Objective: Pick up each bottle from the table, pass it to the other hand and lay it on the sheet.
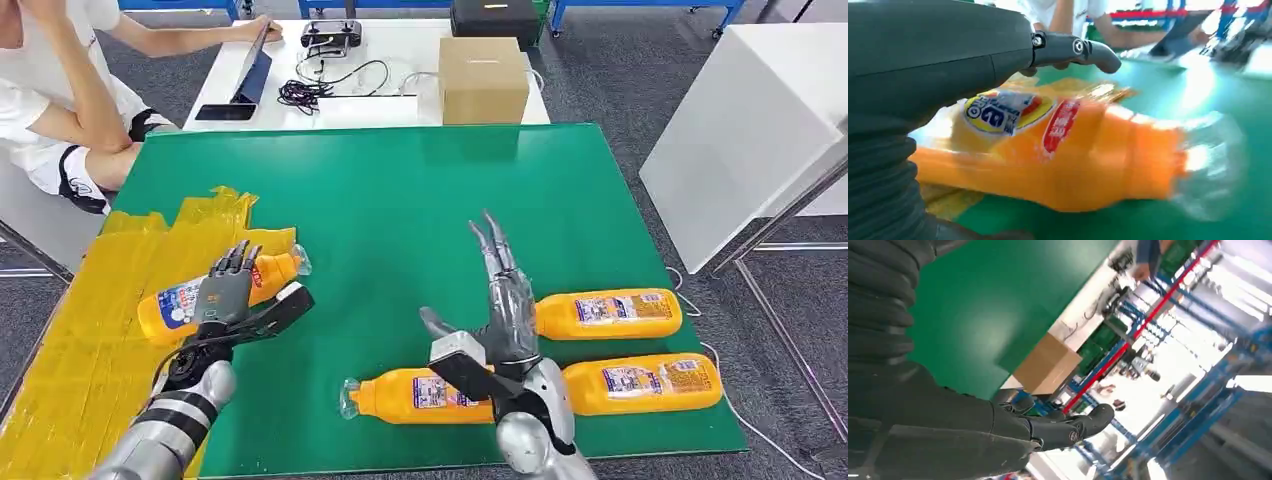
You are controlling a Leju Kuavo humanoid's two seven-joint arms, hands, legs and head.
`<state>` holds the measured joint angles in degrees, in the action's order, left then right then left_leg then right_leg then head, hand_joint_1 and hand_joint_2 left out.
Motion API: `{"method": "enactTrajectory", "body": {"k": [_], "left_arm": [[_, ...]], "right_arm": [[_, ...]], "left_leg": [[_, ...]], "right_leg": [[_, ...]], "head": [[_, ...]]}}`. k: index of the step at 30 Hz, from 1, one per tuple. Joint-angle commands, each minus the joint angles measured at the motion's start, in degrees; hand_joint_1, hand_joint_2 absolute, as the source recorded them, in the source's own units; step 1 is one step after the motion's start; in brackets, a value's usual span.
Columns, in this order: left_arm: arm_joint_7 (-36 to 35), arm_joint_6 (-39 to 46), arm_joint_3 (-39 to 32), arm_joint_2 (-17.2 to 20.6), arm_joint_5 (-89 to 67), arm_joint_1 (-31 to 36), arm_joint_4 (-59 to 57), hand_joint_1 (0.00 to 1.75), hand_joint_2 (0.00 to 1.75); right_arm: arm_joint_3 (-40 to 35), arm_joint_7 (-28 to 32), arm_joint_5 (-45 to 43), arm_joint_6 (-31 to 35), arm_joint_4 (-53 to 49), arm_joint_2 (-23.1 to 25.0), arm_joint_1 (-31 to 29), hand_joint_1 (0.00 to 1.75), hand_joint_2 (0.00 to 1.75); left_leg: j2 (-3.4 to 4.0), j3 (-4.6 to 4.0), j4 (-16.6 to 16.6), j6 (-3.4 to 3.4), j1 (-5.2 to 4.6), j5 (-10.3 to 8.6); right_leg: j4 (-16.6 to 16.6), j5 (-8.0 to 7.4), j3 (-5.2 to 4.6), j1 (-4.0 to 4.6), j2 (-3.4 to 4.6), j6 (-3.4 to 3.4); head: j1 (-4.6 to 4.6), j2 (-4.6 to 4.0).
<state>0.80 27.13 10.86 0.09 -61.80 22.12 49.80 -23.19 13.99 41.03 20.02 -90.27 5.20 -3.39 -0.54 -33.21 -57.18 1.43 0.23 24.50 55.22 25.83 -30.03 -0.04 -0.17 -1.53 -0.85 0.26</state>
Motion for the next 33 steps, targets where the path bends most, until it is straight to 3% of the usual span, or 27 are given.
{"method": "enactTrajectory", "body": {"k": [1, 3, 10, 15, 20, 24, 29, 33], "left_arm": [[6.2, -0.5, -2.0, -1.4, 7.0, -5.1, 13.2, 0.00, 1.75], [13.5, -3.1, -1.2, -1.5, 15.8, -6.9, 18.0, 0.00, 1.75], [20.4, -6.0, 1.5, -1.9, 26.1, -10.6, 28.3, 0.00, 1.75], [21.1, -6.0, 2.1, -2.1, 27.1, -11.3, 29.8, 0.00, 1.75], [24.7, -5.6, 2.1, -2.5, 34.3, -13.8, 34.0, 0.00, 1.75], [24.9, -5.3, 2.4, -2.3, 36.0, -14.9, 35.1, 0.00, 1.75], [24.7, -5.2, 3.1, -2.4, 36.4, -16.2, 36.0, 0.00, 1.75], [24.6, -5.1, 3.2, -2.5, 36.4, -16.7, 36.6, 0.00, 1.75]], "right_arm": [[-7.7, 0.1, 3.9, -3.5, 1.3, -6.6, -1.1, 0.00, 1.75], [-12.0, 1.4, 5.7, -7.6, 1.4, -10.0, -1.7, 0.00, 1.75], [-20.5, 1.7, 11.9, -11.5, 5.2, -18.6, -3.8, 0.00, 1.75], [-21.4, 1.8, 12.4, -11.7, 6.0, -20.3, -4.0, 0.00, 1.75], [-23.1, -1.3, 13.4, -14.3, 7.0, -25.7, -4.5, 0.00, 1.75], [-22.2, -5.6, 15.2, -14.1, 9.4, -26.0, -3.7, 0.00, 1.75], [-20.9, -13.6, 21.3, -12.7, 14.1, -22.9, -3.7, 0.00, 1.75], [-21.0, -15.0, 22.4, -13.3, 15.5, -21.9, -3.9, 0.00, 1.75]], "left_leg": [[0.03, 0.02, 0.0, -0.03, 0.04, 0.08], [0.07, -0.12, 0.0, -0.02, 0.05, 0.08], [0.11, 0.02, 0.0, -0.04, 0.07, 0.16], [0.01, -0.18, 0.0, -0.01, -0.01, 0.05], [0.09, -0.15, 0.0, -0.03, 0.02, 0.07], [0.02, -0.06, 0.1, -0.03, 0.01, 0.10], [0.04, -0.18, 0.0, -0.03, 0.02, 0.05], [0.09, -0.06, 0.1, -0.06, 0.05, 0.08]], "right_leg": [[-0.1, 0.05, 0.07, 0.04, 0.00, -0.02], [-0.1, 0.02, -0.07, 0.05, 0.06, -0.03], [-0.2, 0.06, 0.09, 0.07, 0.08, -0.06], [-0.1, 0.01, -0.14, -0.01, 0.01, -0.03], [-0.1, 0.01, -0.12, 0.02, 0.05, -0.02], [-0.1, 0.04, -0.02, 0.00, 0.02, -0.03], [-0.1, -0.01, -0.15, 0.02, 0.04, 0.00], [-0.2, 0.00, -0.03, 0.05, 0.07, 0.01]], "head": [[-0.04, 0.00], [-0.02, 0.00], [0.00, 0.00], [-0.02, 0.00], [0.02, 0.00], [0.00, 0.00], [-0.02, 0.00], [0.00, 0.00]]}}
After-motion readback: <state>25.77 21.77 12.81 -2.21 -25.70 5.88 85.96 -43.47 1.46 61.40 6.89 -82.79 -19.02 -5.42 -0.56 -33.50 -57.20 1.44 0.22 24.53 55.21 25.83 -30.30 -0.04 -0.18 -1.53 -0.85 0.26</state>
